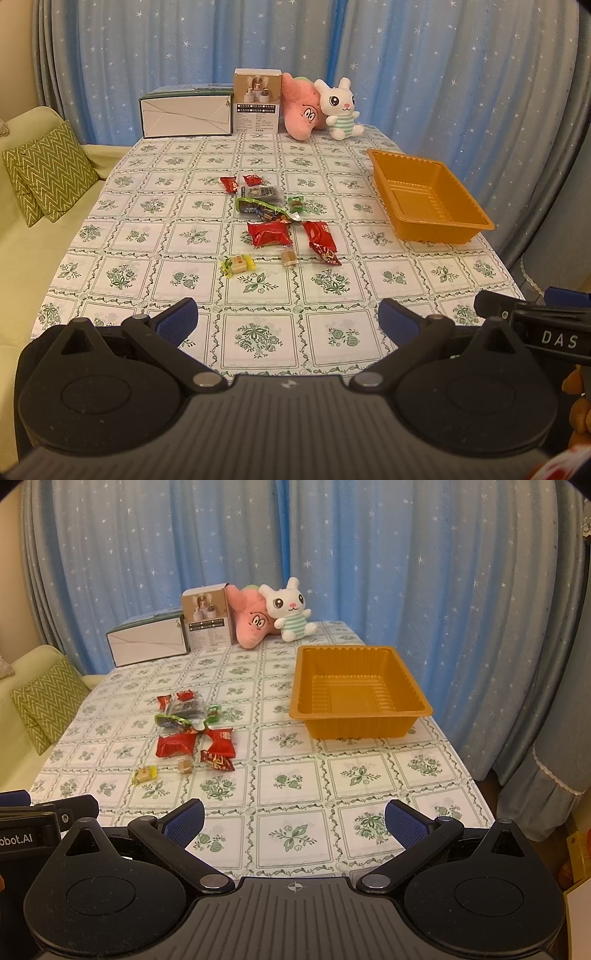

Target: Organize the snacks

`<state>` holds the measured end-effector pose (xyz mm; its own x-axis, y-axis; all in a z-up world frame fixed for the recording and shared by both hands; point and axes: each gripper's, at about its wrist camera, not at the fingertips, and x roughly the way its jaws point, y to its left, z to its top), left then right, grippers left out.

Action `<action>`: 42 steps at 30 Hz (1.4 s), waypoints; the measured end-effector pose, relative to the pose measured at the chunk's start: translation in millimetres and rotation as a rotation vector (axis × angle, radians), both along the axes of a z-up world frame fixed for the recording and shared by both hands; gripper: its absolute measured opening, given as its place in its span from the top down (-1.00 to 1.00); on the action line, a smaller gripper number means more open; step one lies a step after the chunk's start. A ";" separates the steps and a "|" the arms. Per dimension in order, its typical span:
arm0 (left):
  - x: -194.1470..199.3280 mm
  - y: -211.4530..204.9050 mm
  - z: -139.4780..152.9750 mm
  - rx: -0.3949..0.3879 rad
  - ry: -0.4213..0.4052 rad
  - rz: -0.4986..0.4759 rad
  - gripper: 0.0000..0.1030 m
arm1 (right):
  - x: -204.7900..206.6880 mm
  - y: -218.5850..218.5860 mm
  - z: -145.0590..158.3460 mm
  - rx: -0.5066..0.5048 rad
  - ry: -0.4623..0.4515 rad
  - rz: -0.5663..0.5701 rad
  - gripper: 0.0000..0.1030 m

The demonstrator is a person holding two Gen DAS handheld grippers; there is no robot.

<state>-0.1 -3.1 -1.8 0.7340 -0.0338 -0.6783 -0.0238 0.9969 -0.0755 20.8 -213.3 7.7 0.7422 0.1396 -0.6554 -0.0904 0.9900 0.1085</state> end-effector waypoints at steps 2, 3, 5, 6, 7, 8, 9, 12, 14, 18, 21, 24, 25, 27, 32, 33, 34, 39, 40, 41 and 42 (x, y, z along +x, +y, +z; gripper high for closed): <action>-0.1 -0.1 0.0 0.000 0.000 0.001 -1.00 | 0.2 0.0 0.1 0.001 0.000 0.000 -1.00; -0.1 -0.2 0.2 0.001 0.000 0.000 -1.00 | 0.2 -0.1 -0.2 0.000 0.000 -0.001 -1.00; 0.0 -0.7 1.0 0.003 -0.002 -0.001 -1.00 | 0.3 -0.2 0.2 0.001 0.001 -0.001 -1.00; 0.2 -1.2 1.8 0.003 -0.003 -0.002 -1.00 | 0.2 -0.1 -0.3 0.001 0.002 -0.002 -1.00; 0.2 -1.2 1.8 0.003 -0.003 -0.002 -1.00 | 0.3 0.0 -0.1 0.000 0.001 -0.001 -1.00; 0.2 -1.3 1.8 0.004 -0.003 -0.001 -1.00 | 0.4 -0.2 0.0 0.000 0.001 0.000 -1.00; 0.2 -1.2 1.8 0.004 -0.002 -0.001 -1.00 | 0.4 -0.3 -0.3 0.001 0.001 -0.001 -1.00; 0.2 -1.5 2.1 0.003 -0.002 -0.001 -1.00 | 0.5 -0.3 -0.3 0.000 0.001 -0.001 -1.00; 0.2 -1.4 2.1 0.002 -0.002 -0.001 -1.00 | 0.6 -0.5 -1.0 0.001 0.002 -0.001 -1.00; 0.1 -1.5 2.0 0.003 -0.002 -0.002 -1.00 | 0.9 -0.3 -0.1 0.002 0.002 -0.001 -1.00; 0.2 -1.6 2.0 0.003 -0.002 -0.001 -1.00 | 0.9 -0.4 -1.0 0.001 0.002 -0.001 -1.00; 0.1 -1.7 2.1 0.003 -0.002 -0.001 -1.00 | 1.3 -0.1 0.0 0.001 0.003 -0.001 -1.00; 0.1 -1.7 2.0 0.003 -0.002 -0.001 -1.00 | 1.3 -0.1 0.3 0.002 0.003 -0.002 -1.00; 0.2 -2.0 2.2 0.004 -0.003 -0.003 -1.00 | 1.3 0.0 0.6 0.001 0.003 -0.001 -1.00; 1.0 -2.4 2.0 -0.007 -0.006 -0.011 -1.00 | 1.3 -0.7 -2.0 0.001 0.003 -0.001 -1.00; 1.1 -1.7 1.7 -0.013 -0.005 -0.013 -1.00 | 1.5 -0.8 -2.3 0.002 0.003 -0.001 -1.00; 1.2 -0.4 1.4 -0.020 -0.005 -0.016 -1.00 | 1.5 -0.7 -1.9 0.002 0.004 -0.002 -1.00; 4.9 6.2 0.4 -0.043 -0.008 -0.014 -1.00 | 2.6 -1.2 -4.9 0.001 0.007 -0.005 -1.00; 6.4 8.0 -0.4 -0.045 -0.006 -0.011 -1.00 | 3.8 -1.1 -5.7 0.000 0.009 -0.005 -1.00; 8.5 10.5 -1.6 -0.047 -0.003 -0.005 -1.00 | 4.8 -0.6 -6.6 -0.001 0.010 -0.004 -1.00; 11.0 13.5 -2.8 -0.052 -0.001 0.000 -1.00 | 6.3 -0.2 -7.4 -0.001 0.011 -0.002 -1.00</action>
